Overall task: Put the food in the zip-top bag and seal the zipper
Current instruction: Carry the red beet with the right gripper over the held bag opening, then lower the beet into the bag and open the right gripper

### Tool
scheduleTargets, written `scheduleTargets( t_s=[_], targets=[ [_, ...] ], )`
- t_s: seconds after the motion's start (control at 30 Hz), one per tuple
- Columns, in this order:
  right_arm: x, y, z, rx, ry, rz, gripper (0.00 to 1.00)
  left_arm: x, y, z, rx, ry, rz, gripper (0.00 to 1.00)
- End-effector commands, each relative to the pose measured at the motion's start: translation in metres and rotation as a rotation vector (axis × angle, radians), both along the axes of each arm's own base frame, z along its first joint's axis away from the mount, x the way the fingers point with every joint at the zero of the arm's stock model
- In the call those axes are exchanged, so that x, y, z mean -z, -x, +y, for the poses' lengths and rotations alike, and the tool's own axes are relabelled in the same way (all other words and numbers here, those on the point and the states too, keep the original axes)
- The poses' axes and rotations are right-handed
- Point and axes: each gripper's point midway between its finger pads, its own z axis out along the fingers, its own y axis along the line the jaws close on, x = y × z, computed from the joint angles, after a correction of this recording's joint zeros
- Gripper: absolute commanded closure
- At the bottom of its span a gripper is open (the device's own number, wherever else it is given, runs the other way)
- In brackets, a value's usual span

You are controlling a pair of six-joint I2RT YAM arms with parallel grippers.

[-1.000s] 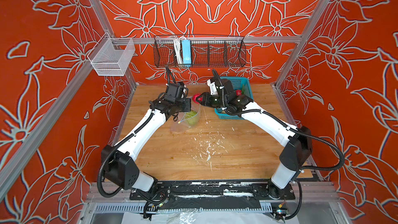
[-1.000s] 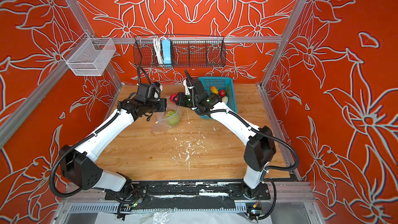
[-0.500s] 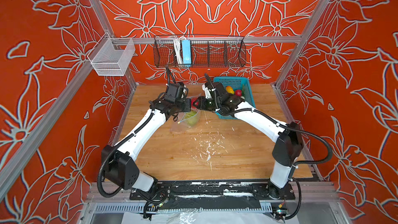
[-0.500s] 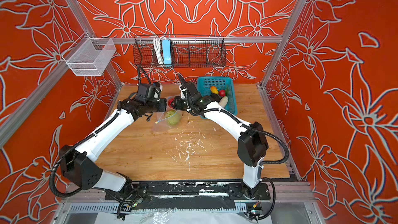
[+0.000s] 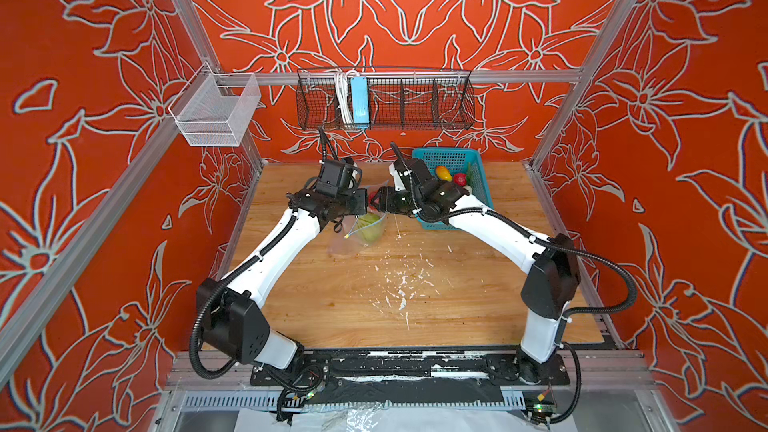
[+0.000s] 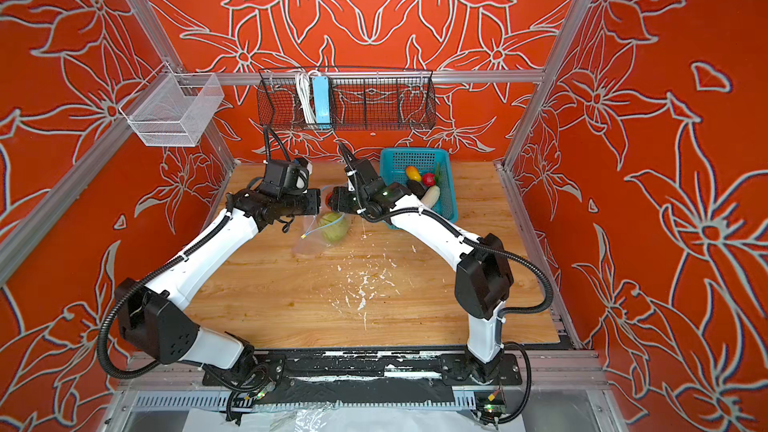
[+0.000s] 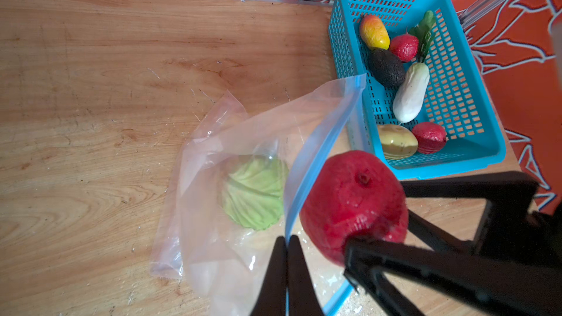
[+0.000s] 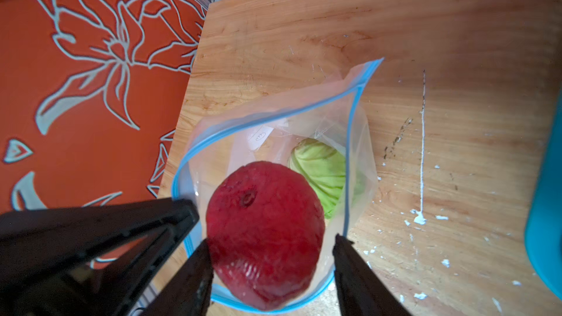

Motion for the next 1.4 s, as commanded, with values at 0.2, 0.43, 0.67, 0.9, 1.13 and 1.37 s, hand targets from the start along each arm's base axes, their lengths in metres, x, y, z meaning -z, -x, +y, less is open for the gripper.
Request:
scheduleTargets(
  t_s=[0.2, 0.43, 0.67, 0.9, 1.13, 1.37],
  targets=[
    [-0.043, -0.001, 0.006, -0.025, -0.047, -0.084, 0.27, -0.024, -0.011, -0.004, -0.018, 0.038, -0.001, 1.0],
    [-0.058, 0.001, 0.001, -0.076, 0.023, -0.118, 0.17, -0.047, -0.012, -0.011, -0.01, 0.096, -0.017, 1.0],
    [-0.056, 0.001, -0.012, -0.09, 0.109, -0.124, 0.13, -0.054, -0.014, -0.011, -0.039, 0.126, -0.03, 1.0],
    [-0.025, -0.003, -0.034, -0.054, 0.247, -0.092, 0.11, -0.055, -0.019, -0.011, -0.068, 0.14, -0.008, 1.0],
    [-0.008, -0.004, -0.027, -0.11, 0.213, -0.063, 0.1, -0.063, -0.019, -0.015, -0.059, 0.167, -0.009, 1.0],
    [-0.012, -0.004, -0.024, -0.141, 0.12, -0.046, 0.1, -0.072, -0.018, -0.005, -0.075, 0.124, -0.052, 1.0]
  ],
)
